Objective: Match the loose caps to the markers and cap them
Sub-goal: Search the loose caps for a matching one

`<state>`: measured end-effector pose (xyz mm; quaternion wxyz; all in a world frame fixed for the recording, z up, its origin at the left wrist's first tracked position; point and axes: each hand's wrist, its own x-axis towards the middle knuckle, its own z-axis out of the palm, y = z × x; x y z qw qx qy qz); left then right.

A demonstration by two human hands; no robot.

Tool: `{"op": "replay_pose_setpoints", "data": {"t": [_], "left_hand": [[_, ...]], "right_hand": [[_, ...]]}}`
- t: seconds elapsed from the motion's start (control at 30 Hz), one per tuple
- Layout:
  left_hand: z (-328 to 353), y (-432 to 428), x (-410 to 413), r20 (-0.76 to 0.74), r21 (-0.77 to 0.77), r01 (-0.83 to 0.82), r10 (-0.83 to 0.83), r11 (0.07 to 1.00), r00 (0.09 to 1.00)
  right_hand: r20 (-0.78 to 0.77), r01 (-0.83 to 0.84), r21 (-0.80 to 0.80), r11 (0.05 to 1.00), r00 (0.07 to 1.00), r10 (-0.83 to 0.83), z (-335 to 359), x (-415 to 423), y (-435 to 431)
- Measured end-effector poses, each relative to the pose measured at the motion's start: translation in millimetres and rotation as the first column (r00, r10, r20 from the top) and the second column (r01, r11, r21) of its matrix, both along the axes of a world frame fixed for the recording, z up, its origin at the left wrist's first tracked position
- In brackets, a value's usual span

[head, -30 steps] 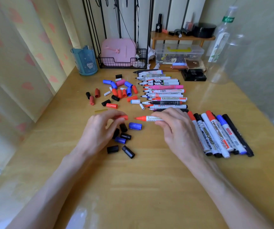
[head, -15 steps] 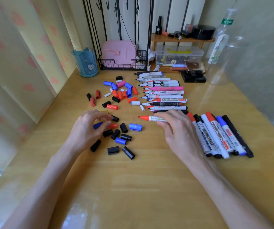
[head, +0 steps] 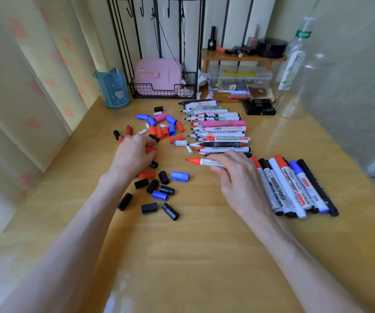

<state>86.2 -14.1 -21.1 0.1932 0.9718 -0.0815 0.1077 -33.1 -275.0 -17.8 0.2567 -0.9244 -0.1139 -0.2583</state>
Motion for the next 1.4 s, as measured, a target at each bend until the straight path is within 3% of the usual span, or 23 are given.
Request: {"op": "replay_pose_setpoints", "data": {"t": [0.13, 0.27, 0.33, 0.5, 0.93, 1.4], "left_hand": [[-1, 3, 2, 0.041, -0.033, 0.016, -0.014, 0.999, 0.999], [13, -3, -31, 0.208, -0.275, 0.298, -0.246, 0.914, 0.947], [21, -8, -55, 0.186, -0.376, 0.353, -0.303, 0.857, 0.935], [15, -9, -83, 0.108, -0.476, 0.331, -0.320, 0.815, 0.941], [8, -11, -96, 0.150, -0.462, 0.378, -0.349, 0.802, 0.925], [5, -23, -103, 0.193, -0.455, 0.400, -0.351, 0.795, 0.916]], "right_hand": [[0.007, -0.001, 0.014, 1.000, 1.000, 0.001, -1, 2, -2], [0.037, -0.003, 0.026, 1.000, 0.999, 0.002, 1, 1, -2], [0.045, -0.017, 0.042, 0.999, 0.999, 0.015, 2, 0, -1], [0.057, -0.071, 0.066, 0.995, 0.996, 0.068, 4, -3, 1], [0.050, -0.191, 0.001, 0.982, 0.980, 0.190, 2, -8, 11], [0.018, -0.232, 0.099, 0.968, 0.973, 0.232, 0, -11, 14]]}}
